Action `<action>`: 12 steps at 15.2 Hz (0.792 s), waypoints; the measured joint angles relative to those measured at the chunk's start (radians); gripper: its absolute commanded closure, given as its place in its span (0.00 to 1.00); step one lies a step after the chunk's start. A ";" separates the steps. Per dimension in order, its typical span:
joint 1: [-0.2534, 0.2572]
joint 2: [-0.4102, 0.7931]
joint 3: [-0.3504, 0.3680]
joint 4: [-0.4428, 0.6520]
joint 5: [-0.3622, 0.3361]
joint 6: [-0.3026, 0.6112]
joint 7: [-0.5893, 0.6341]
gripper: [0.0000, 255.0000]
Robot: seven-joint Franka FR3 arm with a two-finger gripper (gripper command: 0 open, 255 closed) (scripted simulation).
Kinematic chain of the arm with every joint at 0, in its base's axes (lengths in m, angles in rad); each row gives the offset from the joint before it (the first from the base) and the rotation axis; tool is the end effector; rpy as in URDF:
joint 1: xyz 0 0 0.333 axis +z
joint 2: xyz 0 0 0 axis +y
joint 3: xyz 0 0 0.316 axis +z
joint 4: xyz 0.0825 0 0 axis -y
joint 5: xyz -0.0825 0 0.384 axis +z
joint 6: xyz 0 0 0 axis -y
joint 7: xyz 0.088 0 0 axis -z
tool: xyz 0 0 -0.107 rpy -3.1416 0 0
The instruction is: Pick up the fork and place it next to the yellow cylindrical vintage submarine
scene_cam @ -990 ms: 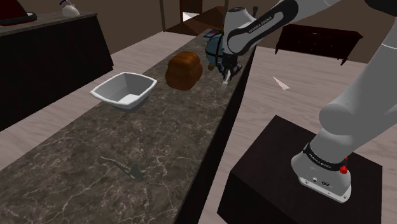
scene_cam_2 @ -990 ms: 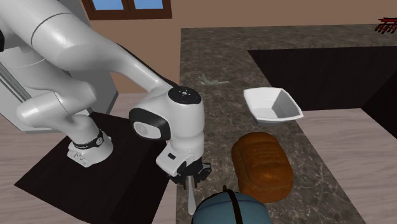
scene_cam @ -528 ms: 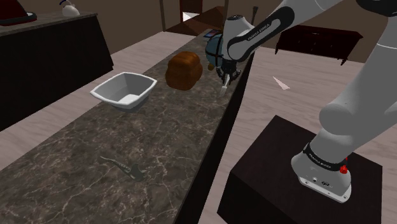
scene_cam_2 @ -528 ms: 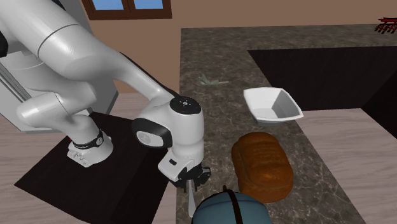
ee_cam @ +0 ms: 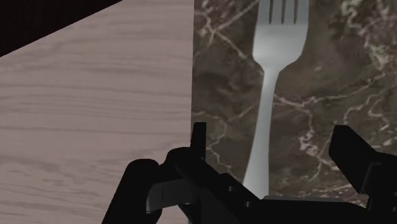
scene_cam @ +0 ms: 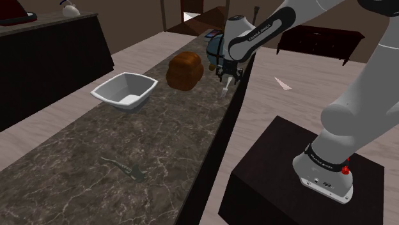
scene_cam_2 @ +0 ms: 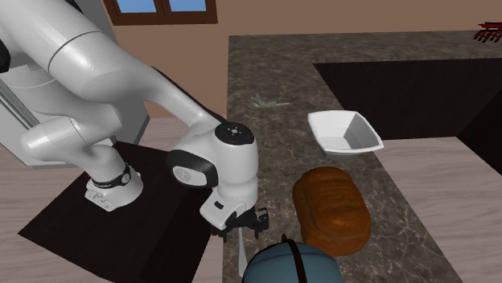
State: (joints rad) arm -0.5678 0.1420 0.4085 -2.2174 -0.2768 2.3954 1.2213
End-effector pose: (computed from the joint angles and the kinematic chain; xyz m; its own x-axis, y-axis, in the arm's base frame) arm 0.5402 -0.0905 0.3226 0.3715 -0.9170 0.1453 -0.9274 -0.3739 0.0116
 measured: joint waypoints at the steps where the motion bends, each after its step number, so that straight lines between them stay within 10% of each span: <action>1: 0.000 0.000 0.000 0.000 0.000 0.000 0.000 0.00; 12: -0.002 -0.091 0.018 0.031 0.073 -0.108 -0.049 0.00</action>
State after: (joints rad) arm -0.5695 0.0512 0.4261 -2.1868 -0.2034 2.2873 1.1720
